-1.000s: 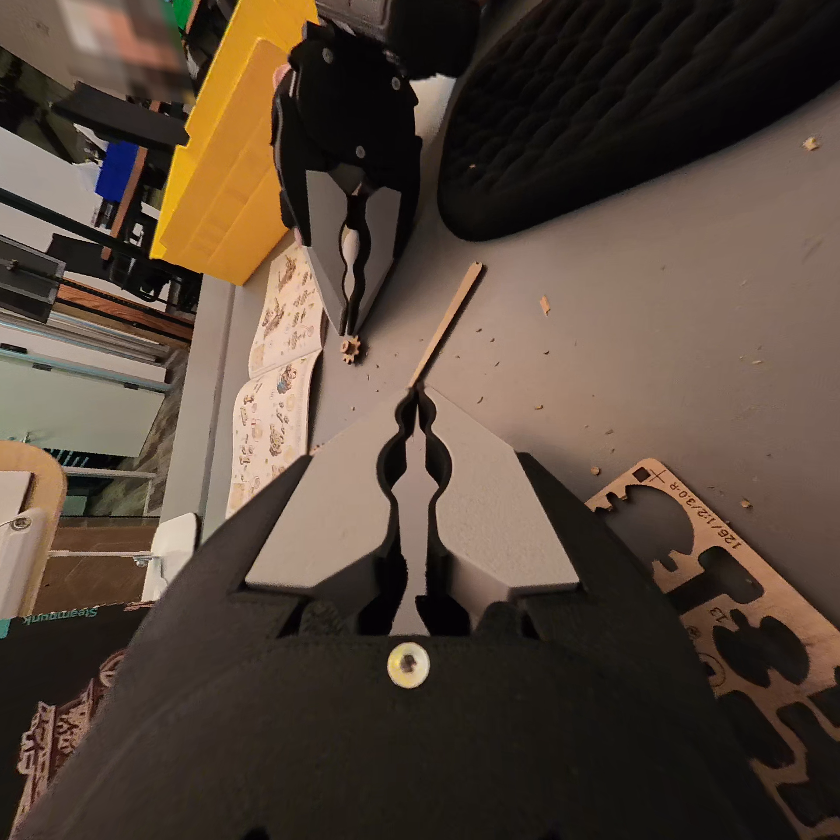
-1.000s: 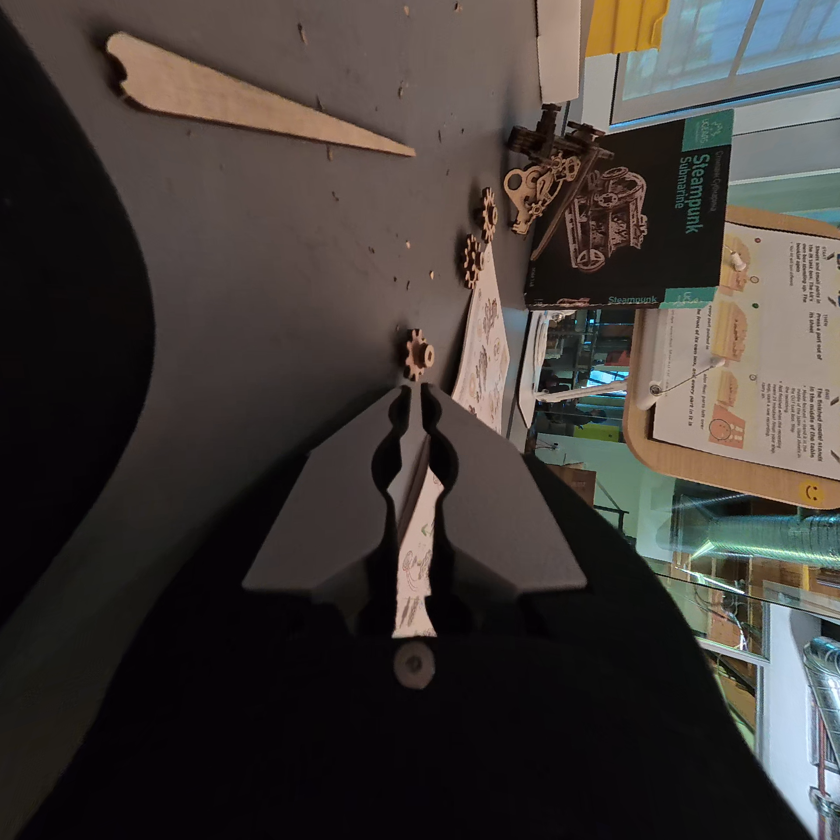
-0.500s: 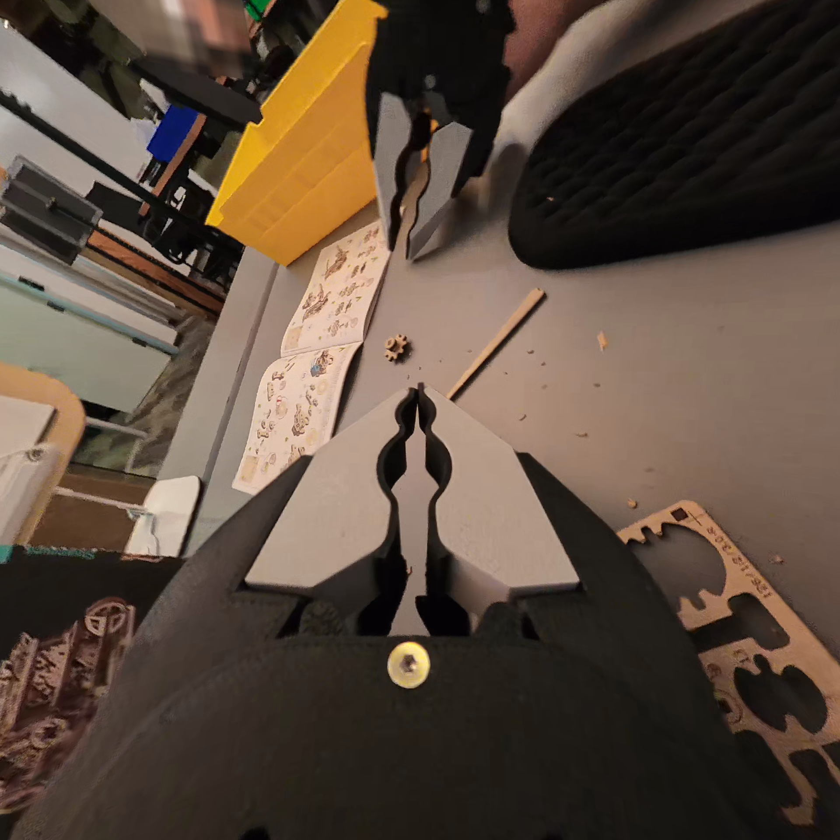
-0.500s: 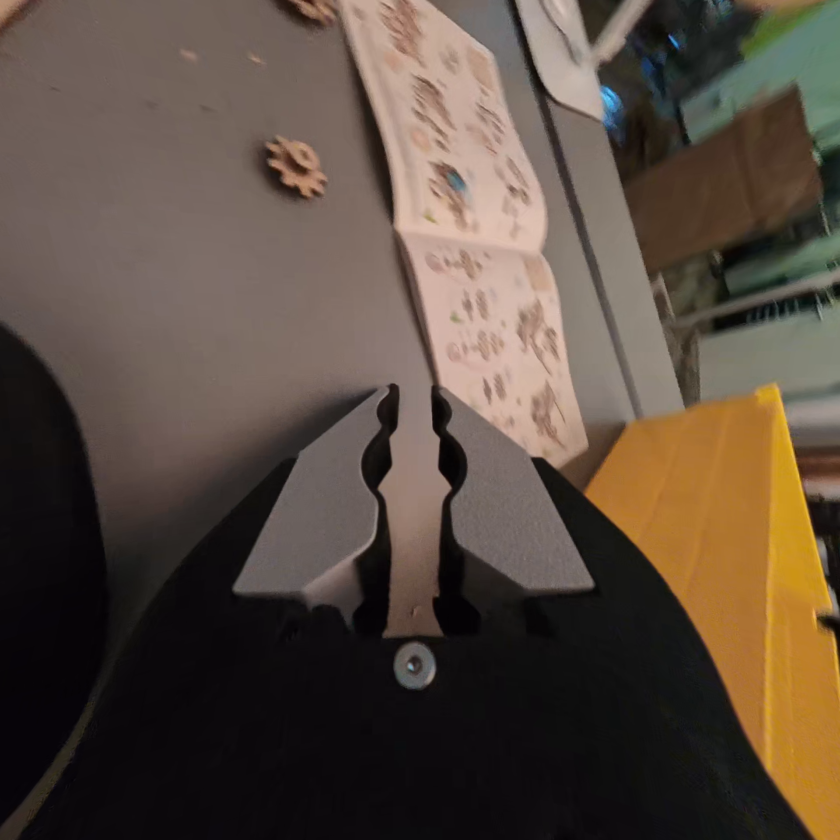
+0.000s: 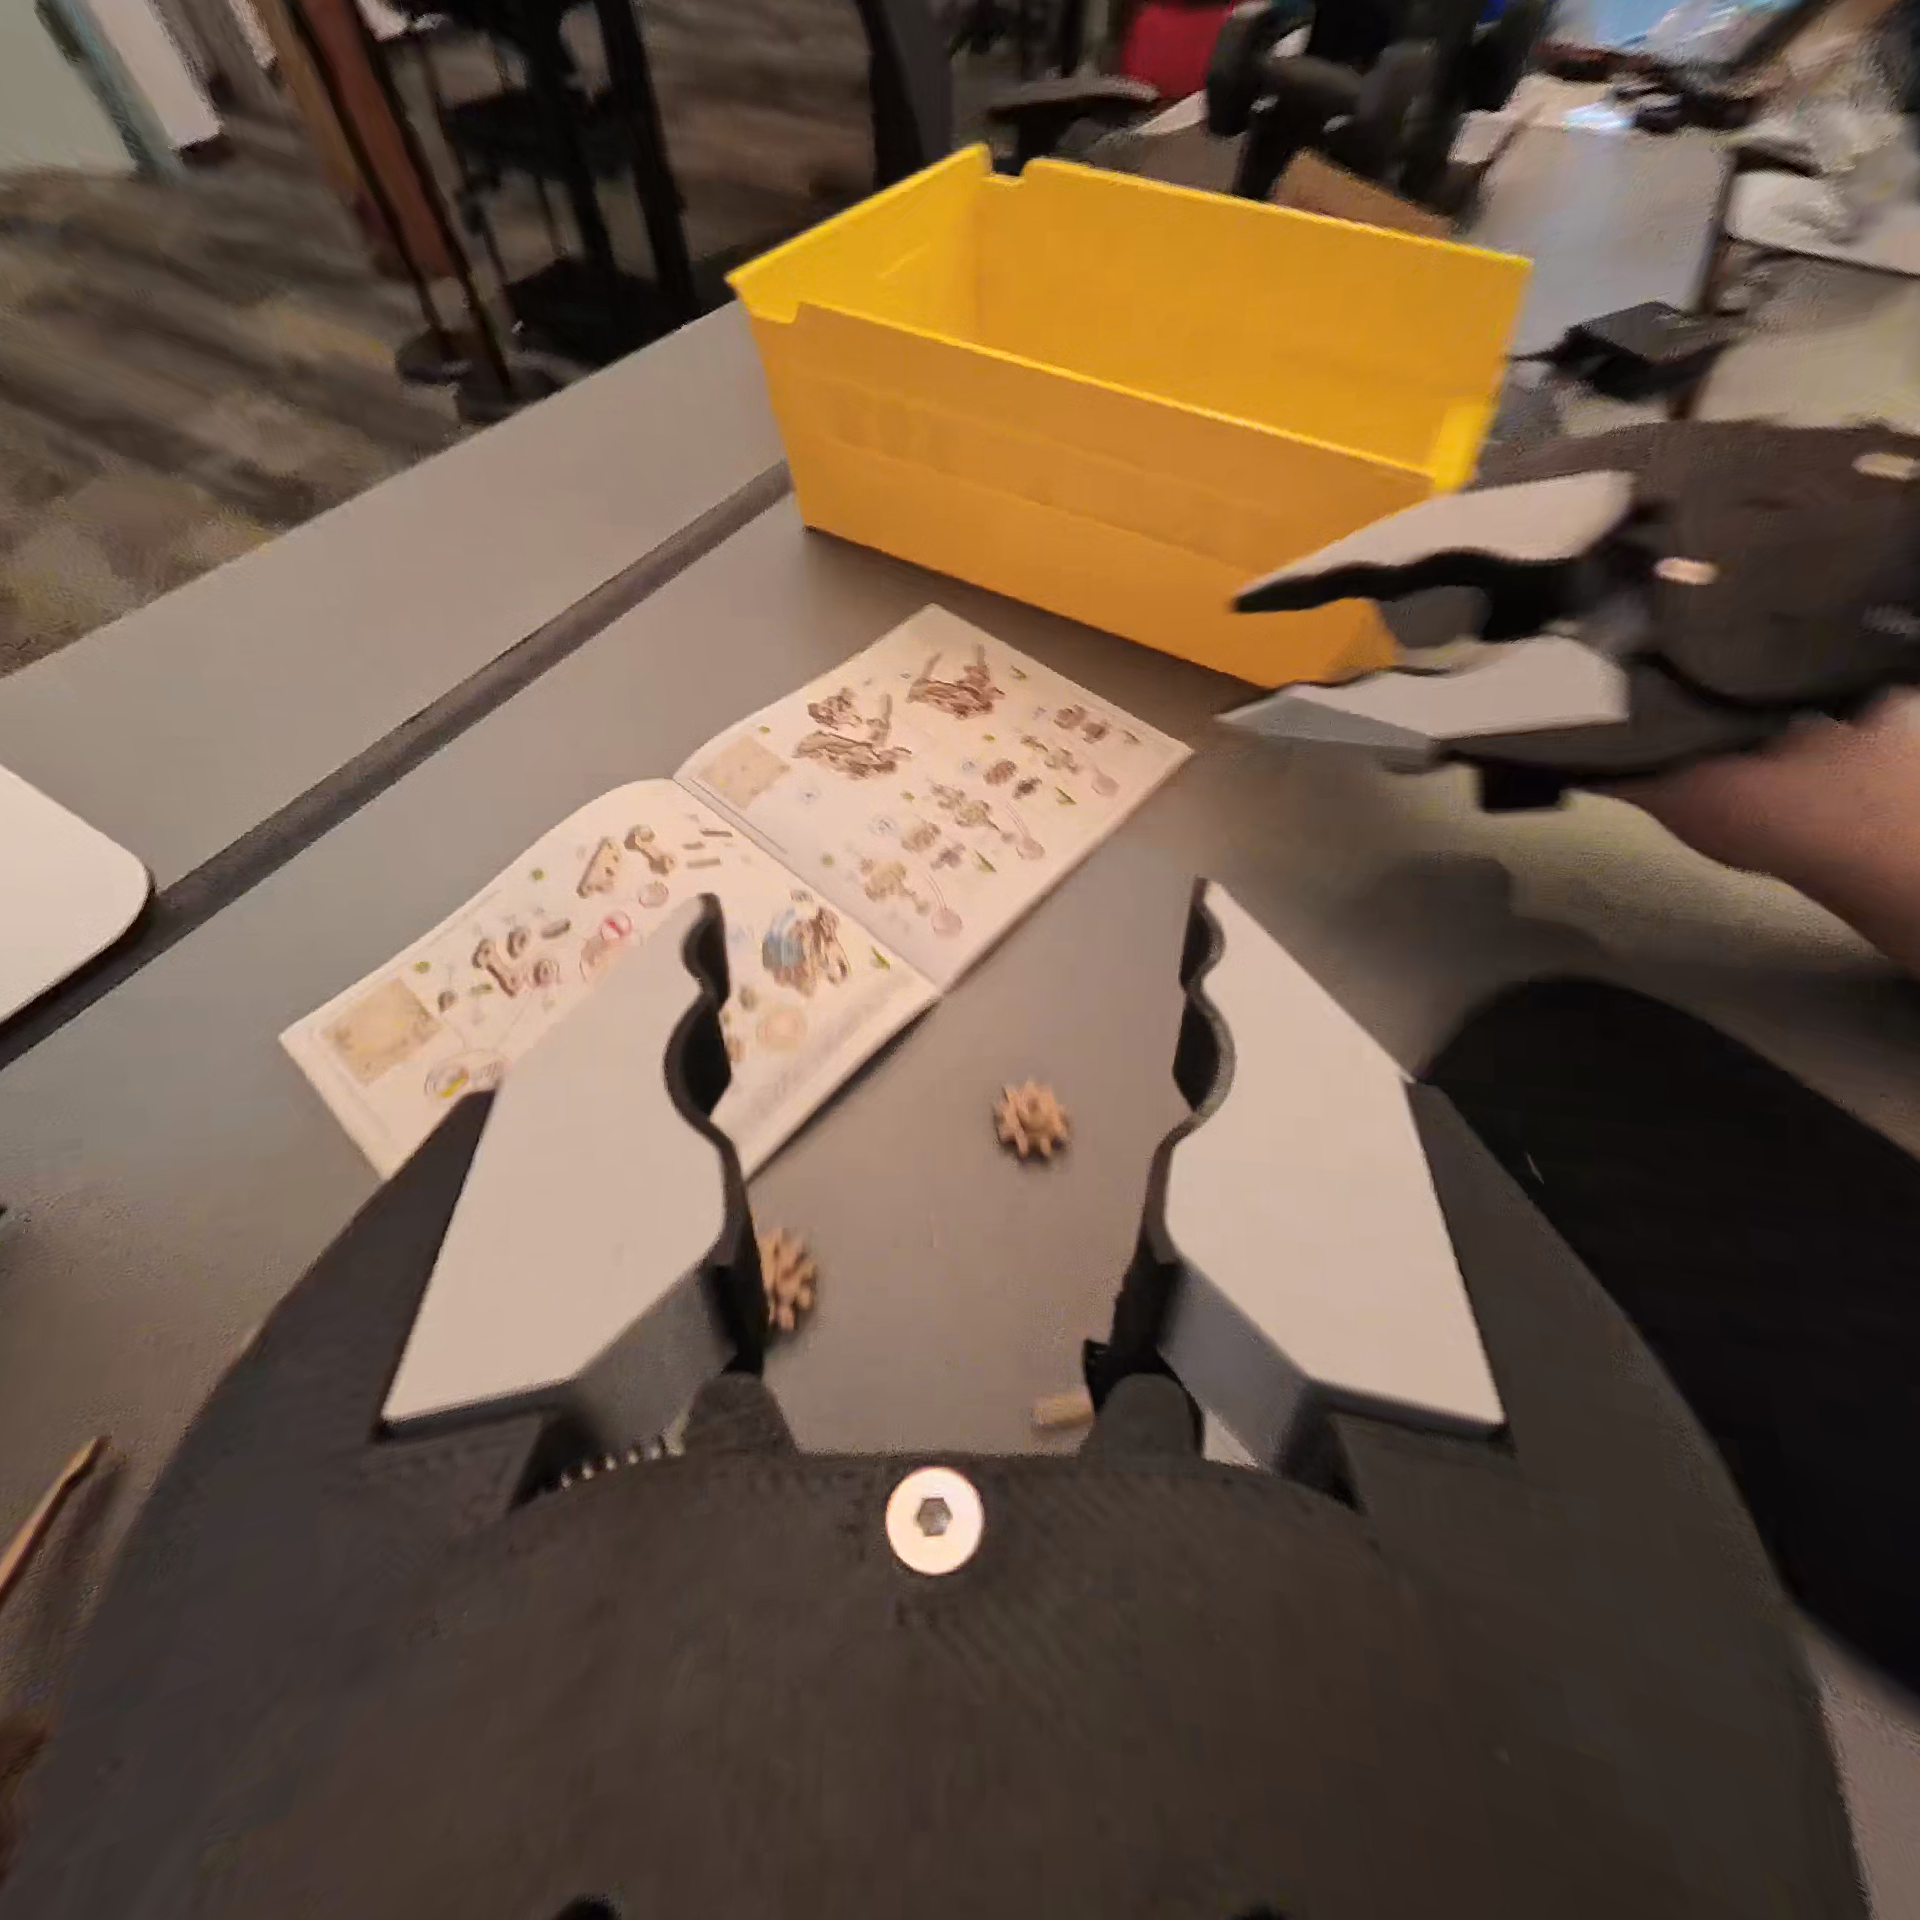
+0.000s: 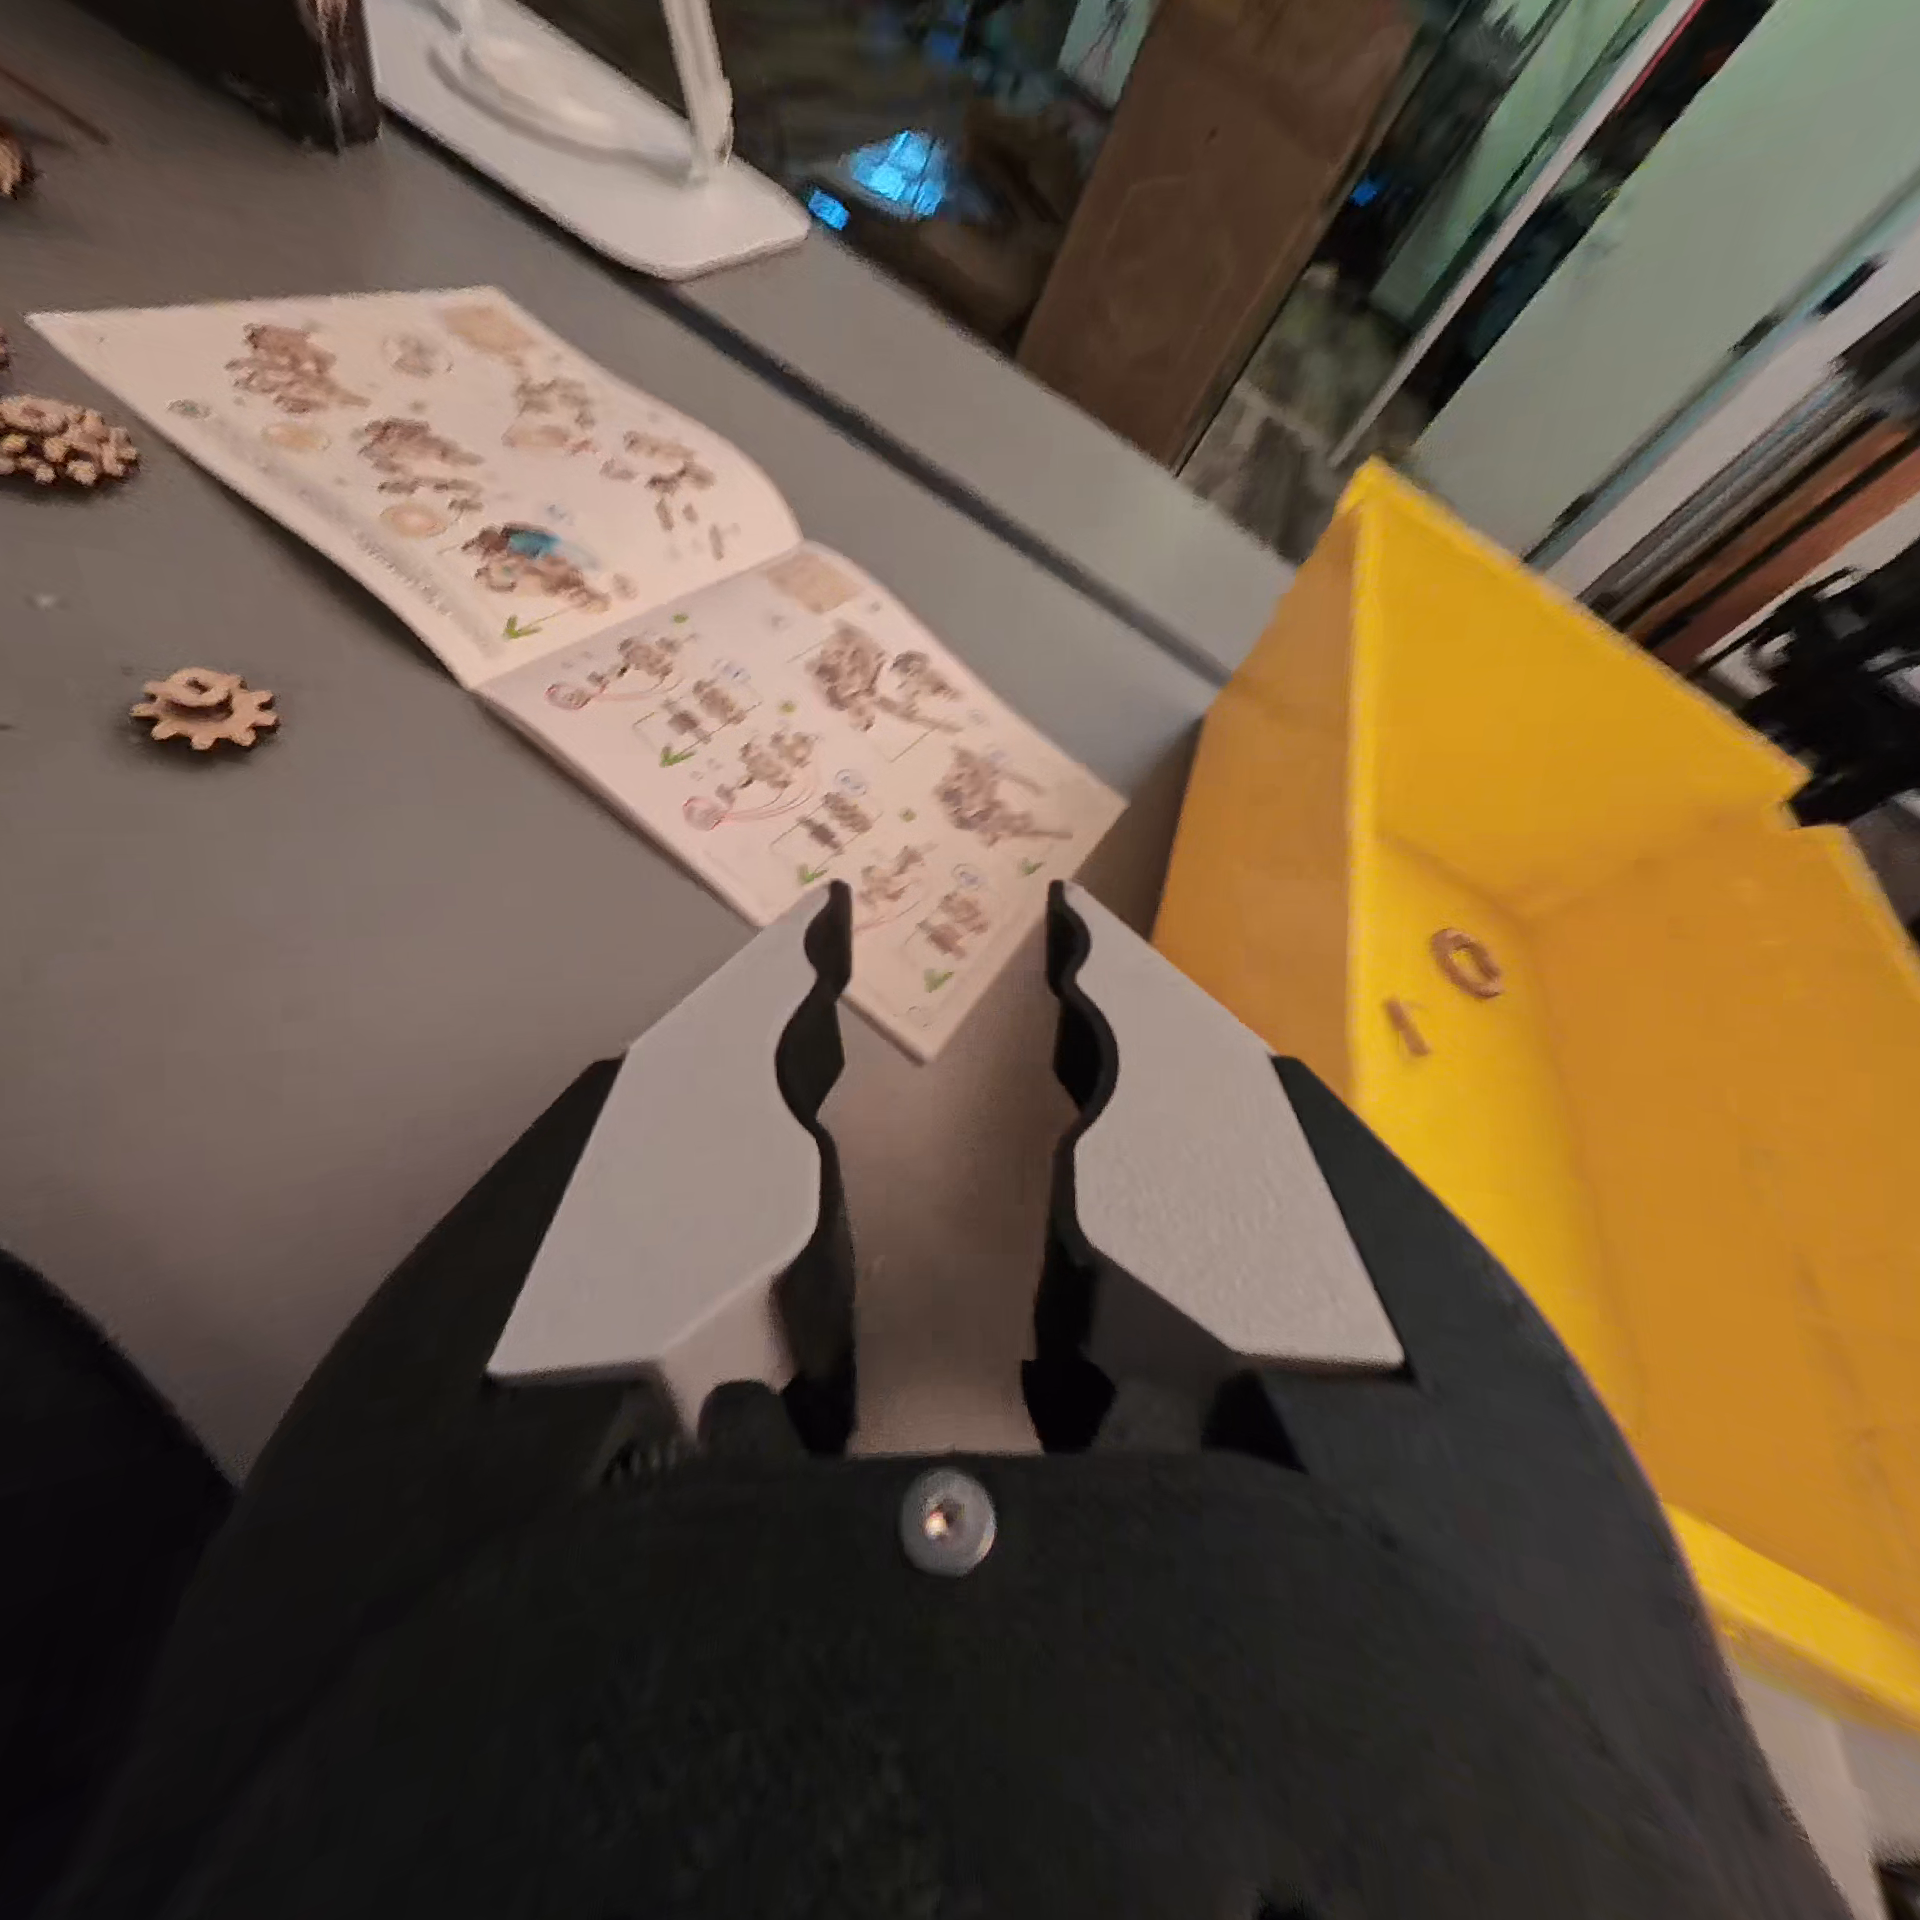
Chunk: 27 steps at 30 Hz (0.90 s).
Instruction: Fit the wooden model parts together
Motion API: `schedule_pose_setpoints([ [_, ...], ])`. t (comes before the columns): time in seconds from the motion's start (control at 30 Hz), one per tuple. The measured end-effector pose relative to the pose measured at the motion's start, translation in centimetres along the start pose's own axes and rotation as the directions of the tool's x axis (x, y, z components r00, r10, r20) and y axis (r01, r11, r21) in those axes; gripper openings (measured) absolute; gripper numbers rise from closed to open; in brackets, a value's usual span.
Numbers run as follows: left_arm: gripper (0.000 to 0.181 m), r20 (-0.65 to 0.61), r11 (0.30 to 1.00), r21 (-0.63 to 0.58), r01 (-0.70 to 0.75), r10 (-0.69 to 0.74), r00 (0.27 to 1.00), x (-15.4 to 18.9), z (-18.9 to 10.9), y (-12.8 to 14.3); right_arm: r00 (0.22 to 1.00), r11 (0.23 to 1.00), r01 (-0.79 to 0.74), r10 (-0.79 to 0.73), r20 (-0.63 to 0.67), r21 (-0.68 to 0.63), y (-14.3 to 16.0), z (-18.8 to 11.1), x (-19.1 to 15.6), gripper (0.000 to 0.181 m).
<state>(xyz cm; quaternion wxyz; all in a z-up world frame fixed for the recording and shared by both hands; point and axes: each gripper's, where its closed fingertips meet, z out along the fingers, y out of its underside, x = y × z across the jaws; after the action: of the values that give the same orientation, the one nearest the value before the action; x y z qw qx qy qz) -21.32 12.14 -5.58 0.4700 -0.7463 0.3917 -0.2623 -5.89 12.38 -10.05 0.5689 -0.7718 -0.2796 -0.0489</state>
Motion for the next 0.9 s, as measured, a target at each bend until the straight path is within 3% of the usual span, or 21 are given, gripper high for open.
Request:
schedule_pose_setpoints([
  [0.1,0.098,0.092,0.993,-0.070,0.091,-0.085,0.992,-0.6,5.7,-0.9,0.997,0.987,-0.021,0.032,-0.066,0.156,-2.7,-2.3,2.1,0.031],
  [0.2,0.097,0.103,0.963,-0.211,0.166,-0.147,0.984,0.8,11.0,-0.1,0.993,0.959,-0.031,0.061,-0.097,0.280,-4.2,-4.5,3.9,0.029],
  [0.33,0.112,0.161,0.910,-0.397,0.123,-0.062,0.985,1.7,15.2,2.4,0.990,0.950,-0.059,0.096,-0.108,0.307,-4.0,-5.5,5.6,0.028],
  [0.6,0.111,0.216,0.895,-0.444,0.053,0.049,0.975,1.0,17.3,4.0,0.993,0.952,-0.079,0.102,-0.061,0.295,-4.0,-5.6,5.0,0.027],
  [0.7,0.097,0.176,0.898,-0.430,0.094,-0.019,0.984,1.7,17.5,4.3,0.992,0.955,-0.109,0.121,-0.026,0.275,-3.7,-5.3,4.7,0.027],
  [0.9,0.093,0.173,0.920,-0.382,0.085,-0.019,0.985,1.6,17.5,4.2,0.993,0.960,-0.115,0.119,-0.003,0.257,-3.4,-5.0,4.4,0.027],
])
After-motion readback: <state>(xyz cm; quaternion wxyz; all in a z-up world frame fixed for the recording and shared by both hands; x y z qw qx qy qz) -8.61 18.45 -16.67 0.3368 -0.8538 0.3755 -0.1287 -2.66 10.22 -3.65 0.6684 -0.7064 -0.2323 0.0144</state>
